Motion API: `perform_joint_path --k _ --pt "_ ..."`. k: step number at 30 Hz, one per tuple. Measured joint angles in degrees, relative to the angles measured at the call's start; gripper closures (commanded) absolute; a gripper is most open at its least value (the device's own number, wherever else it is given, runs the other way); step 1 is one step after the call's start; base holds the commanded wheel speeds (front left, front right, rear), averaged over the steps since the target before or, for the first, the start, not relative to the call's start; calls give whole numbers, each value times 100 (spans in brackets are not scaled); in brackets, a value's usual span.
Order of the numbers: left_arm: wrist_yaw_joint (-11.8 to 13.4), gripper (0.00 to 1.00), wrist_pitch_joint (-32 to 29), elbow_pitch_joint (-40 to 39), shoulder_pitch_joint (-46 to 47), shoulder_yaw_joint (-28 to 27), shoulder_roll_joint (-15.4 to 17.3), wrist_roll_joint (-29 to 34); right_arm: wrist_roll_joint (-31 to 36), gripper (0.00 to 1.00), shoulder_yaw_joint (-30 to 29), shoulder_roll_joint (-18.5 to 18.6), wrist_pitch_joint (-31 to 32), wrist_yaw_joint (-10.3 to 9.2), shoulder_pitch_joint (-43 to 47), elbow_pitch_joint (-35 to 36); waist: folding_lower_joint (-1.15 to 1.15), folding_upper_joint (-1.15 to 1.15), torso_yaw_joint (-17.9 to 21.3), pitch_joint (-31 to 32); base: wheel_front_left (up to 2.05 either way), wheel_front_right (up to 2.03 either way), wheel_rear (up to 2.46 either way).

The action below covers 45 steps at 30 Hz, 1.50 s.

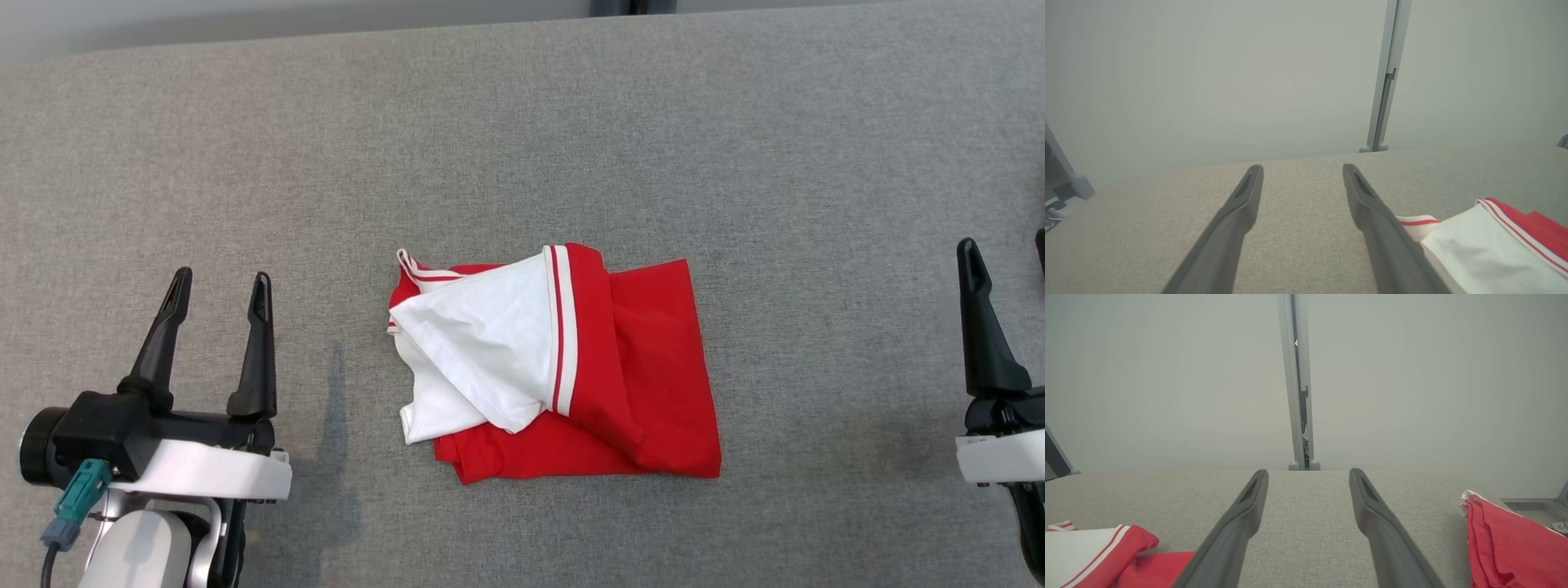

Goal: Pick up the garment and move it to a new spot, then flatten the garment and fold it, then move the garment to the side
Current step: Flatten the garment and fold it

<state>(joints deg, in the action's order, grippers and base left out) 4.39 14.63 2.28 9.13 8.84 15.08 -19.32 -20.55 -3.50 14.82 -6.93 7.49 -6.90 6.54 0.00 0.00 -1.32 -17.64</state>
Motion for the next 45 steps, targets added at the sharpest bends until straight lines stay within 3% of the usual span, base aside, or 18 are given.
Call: perform_joint_path --k 22,23,24,25,30,37,45 --pt "132 0 -158 -263 -133 91 53 -4 -82 0 10 -20 254 0 97 -152 0 0 -49 83 0 0 0" --pt "137 0 -158 -269 -133 100 53 -4 -101 53 41 -7 315 0 94 -181 0 0 -59 87 0 0 0" --pt "141 0 -158 -278 -133 109 52 -5 -105 88 86 11 348 0 94 -219 0 0 -70 84 0 0 0" --pt "141 0 -159 -285 -133 118 51 -11 -113 100 153 15 368 0 87 -236 0 0 -85 78 0 0 0" --pt "140 0 -165 -302 -83 179 20 -20 -146 100 814 23 472 0 -125 -428 0 0 -197 7 0 0 0" --pt "116 0 -107 -232 48 299 -102 -24 -379 100 2185 -8 552 0 -522 -993 0 0 -455 -101 0 0 0" --pt "65 0 -46 -114 131 346 -196 -41 -808 100 3159 -35 488 0 -887 -1710 0 0 -687 -190 0 0 0"
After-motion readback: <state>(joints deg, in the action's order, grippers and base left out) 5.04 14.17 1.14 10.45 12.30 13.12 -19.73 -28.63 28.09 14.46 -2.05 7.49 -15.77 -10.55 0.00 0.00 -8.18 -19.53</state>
